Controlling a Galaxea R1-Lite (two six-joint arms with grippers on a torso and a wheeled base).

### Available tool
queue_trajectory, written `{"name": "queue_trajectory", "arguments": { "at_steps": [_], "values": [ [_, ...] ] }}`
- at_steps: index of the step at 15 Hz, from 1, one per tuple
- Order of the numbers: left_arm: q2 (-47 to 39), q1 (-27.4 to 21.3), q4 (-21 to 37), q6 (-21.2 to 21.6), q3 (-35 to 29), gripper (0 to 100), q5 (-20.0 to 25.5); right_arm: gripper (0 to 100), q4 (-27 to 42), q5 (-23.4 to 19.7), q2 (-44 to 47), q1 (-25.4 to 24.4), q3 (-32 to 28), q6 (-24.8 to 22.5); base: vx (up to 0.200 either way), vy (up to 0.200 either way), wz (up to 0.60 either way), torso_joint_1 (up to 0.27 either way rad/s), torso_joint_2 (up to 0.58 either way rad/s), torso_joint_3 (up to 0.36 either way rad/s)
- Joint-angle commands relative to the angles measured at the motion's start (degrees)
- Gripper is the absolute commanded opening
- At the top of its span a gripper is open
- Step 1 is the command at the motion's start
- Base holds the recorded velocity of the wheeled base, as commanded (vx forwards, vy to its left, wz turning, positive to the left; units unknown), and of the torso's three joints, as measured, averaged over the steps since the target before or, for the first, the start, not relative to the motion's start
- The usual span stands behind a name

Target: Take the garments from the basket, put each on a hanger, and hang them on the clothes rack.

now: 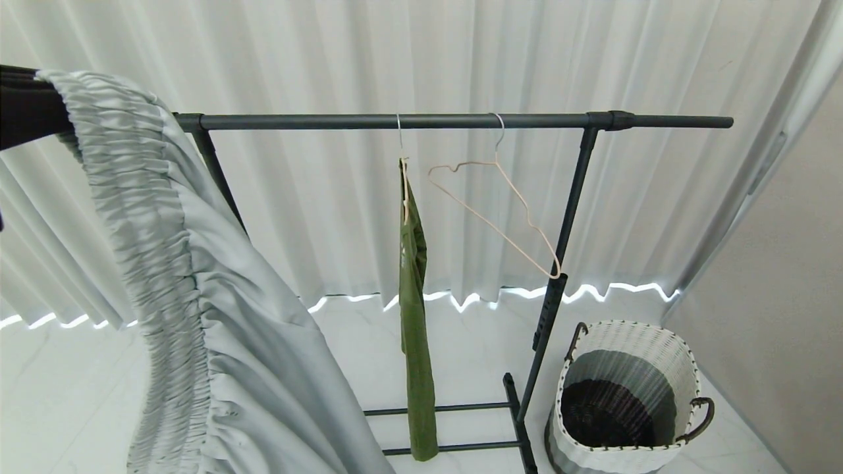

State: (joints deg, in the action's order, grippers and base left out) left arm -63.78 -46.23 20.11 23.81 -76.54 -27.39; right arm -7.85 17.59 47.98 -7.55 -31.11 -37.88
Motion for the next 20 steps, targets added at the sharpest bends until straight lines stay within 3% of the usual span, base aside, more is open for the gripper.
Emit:
{"name": "queue_trajectory", "arguments": {
  "at_steps": [1,3,11,18,20],
  "values": [
    [-0.12,0.00,0.01,0.01,-0.01,0,-0.03,100,-0.06,-0.01,0.18,-0.01,0.00,0.00,0.000,0.000,0.60,0.032,-0.05,-0.027],
    [-0.12,0.00,-0.08,0.01,-0.10,0,-0.03,100,-0.06,0.07,0.18,0.08,0.00,0.00,0.000,0.000,0.60,0.012,-0.02,-0.010],
    [-0.38,0.08,-3.33,2.73,1.31,0,-0.03,100,-0.06,-0.36,0.27,0.08,-0.27,0.43,0.000,0.000,0.00,0.000,0.00,0.000],
    [-0.12,0.00,-3.33,4.05,2.10,0,-0.03,100,-0.06,-0.28,-0.08,0.08,-0.27,0.79,0.000,0.200,0.00,0.003,0.00,0.000],
    [-0.12,0.00,-3.42,4.05,2.63,0,-0.03,100,-0.06,-0.28,0.01,0.08,-0.18,0.96,0.000,0.000,0.00,0.000,0.00,0.000]
  ]
}}
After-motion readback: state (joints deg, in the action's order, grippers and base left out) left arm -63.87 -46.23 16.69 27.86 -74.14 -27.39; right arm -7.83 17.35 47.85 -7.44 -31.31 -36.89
